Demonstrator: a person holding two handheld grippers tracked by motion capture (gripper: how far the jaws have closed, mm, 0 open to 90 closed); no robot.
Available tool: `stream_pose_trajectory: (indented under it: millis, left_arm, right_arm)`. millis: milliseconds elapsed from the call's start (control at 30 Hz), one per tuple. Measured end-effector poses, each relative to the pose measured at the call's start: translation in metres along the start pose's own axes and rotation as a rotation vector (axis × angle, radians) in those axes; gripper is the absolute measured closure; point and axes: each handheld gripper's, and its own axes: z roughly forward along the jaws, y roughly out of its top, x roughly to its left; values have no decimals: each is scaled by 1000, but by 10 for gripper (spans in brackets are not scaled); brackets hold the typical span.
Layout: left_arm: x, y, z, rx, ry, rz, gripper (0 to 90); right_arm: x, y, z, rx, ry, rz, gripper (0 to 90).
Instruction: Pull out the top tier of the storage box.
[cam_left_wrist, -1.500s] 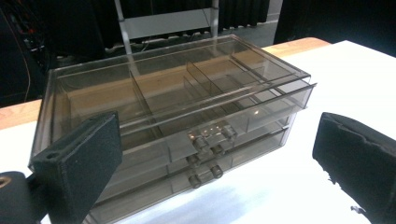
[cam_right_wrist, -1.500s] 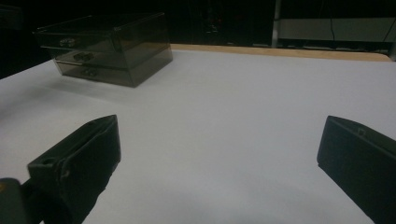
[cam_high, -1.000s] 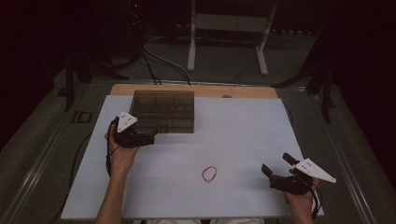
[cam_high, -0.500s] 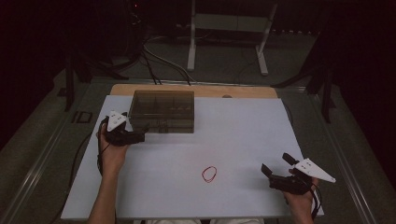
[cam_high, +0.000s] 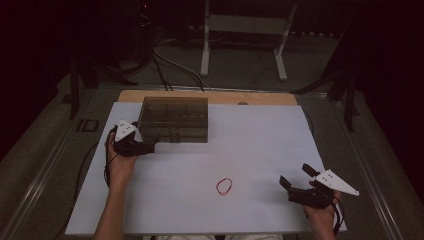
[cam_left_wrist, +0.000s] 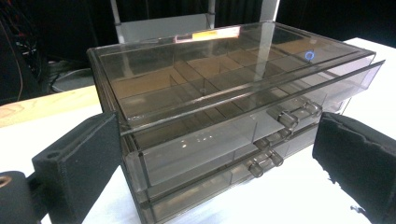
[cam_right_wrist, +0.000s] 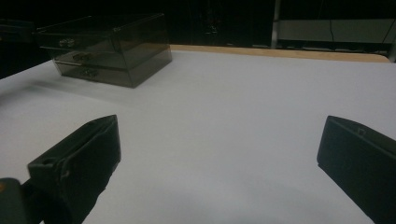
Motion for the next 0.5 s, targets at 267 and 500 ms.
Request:
stream_pose_trajectory:
  millis: [267,500]
  left_arm:
    - [-2,-5,1,-3,-13,12,31]
    - [-3,-7,0,-11,-7,16,31]
  right_arm:
    - [0,0,0,1,2,-1,0]
    - [1,-1,2,3,2,-2,0]
